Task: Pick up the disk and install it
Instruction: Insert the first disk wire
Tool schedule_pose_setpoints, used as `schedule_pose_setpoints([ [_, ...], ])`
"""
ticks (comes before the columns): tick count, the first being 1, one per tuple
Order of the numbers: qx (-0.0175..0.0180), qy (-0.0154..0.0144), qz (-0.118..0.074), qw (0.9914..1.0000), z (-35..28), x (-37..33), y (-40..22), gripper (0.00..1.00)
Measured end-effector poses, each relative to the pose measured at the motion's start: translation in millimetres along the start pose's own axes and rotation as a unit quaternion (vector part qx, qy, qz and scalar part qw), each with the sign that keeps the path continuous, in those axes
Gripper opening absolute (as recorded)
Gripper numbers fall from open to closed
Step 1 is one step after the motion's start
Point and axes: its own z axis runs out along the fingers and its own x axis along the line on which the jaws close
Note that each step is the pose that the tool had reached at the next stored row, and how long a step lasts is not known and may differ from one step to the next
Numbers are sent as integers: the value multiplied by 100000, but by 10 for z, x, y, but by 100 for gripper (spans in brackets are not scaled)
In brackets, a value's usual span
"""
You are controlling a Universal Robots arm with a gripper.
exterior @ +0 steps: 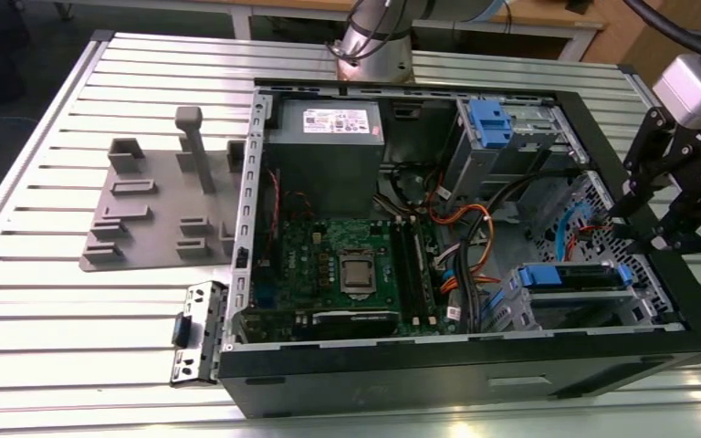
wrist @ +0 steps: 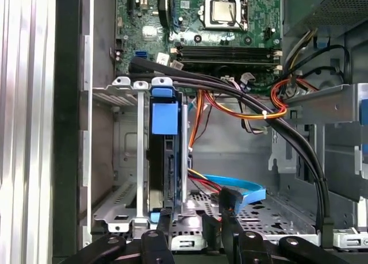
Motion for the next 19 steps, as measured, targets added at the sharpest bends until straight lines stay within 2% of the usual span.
schedule_pose_setpoints([
  [5,-5,67,-205,100000,21,-22,-34,47],
  [10,-35,590,-735,99996,73,-37,-47,47],
  [14,-48,808,-898,99993,114,-89,-78,47],
  [16,-52,1022,-896,99991,117,-91,-80,47],
  [19,-54,1029,-903,99991,116,-92,-83,47],
])
